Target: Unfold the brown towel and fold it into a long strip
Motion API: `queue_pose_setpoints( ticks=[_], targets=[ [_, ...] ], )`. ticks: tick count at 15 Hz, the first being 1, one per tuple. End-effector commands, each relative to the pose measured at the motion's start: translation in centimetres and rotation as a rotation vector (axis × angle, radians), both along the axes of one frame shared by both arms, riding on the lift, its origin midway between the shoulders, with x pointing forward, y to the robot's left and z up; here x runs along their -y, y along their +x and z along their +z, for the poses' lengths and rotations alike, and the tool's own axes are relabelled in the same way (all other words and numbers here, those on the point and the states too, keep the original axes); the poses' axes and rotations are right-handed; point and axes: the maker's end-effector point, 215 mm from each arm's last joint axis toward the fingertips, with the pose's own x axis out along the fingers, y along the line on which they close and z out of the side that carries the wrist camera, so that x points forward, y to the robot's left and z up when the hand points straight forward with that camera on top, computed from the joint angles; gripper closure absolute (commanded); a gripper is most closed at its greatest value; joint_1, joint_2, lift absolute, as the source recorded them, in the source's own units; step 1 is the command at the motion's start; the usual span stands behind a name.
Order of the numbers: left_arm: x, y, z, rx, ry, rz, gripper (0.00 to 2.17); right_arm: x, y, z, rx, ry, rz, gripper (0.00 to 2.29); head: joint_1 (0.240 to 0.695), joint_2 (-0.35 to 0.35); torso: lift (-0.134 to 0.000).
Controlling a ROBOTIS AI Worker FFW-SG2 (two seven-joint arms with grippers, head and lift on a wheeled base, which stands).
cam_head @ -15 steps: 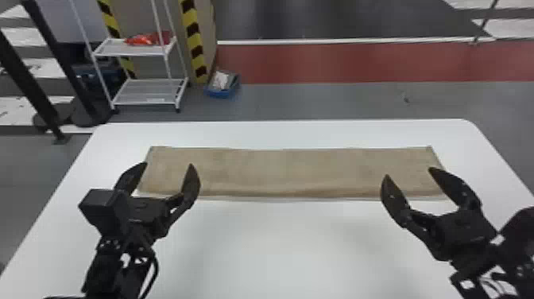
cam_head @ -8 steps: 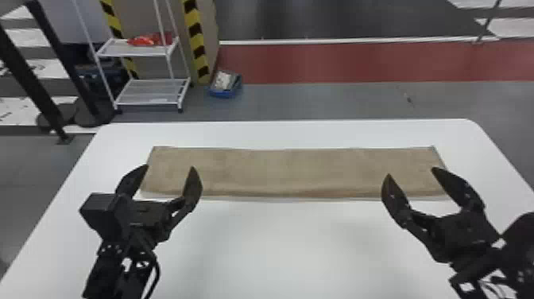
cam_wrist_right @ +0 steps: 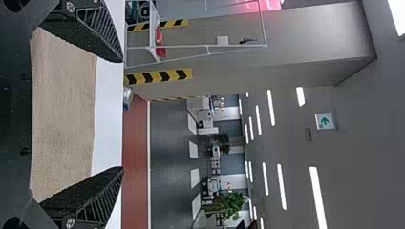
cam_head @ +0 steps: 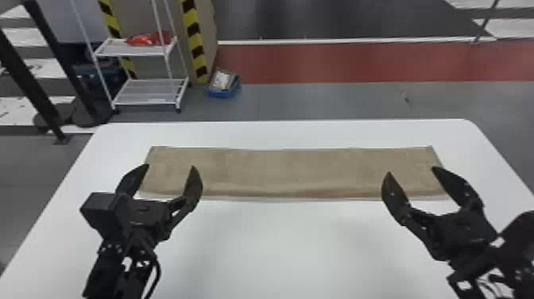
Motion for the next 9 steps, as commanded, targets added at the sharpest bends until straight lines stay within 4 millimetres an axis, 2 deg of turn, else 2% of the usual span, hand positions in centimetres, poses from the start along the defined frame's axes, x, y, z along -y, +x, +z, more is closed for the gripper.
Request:
queue_pose_setpoints(
  ticks=[1,9],
  targets=[
    [0.20,0.03,-0.04,0.000,0.001,-0.002,0.04,-0.01,0.04,0.35,0.016,0.000,-0.002,0.09,0.695,0.048,-0.117],
    [0.25,0.21,-0.28,-0.007,0.005,-0.003,0.04,0.34,0.06,0.38,0.022,0.012,-0.008,0.10,0.695,0.040,-0.117]
  ],
)
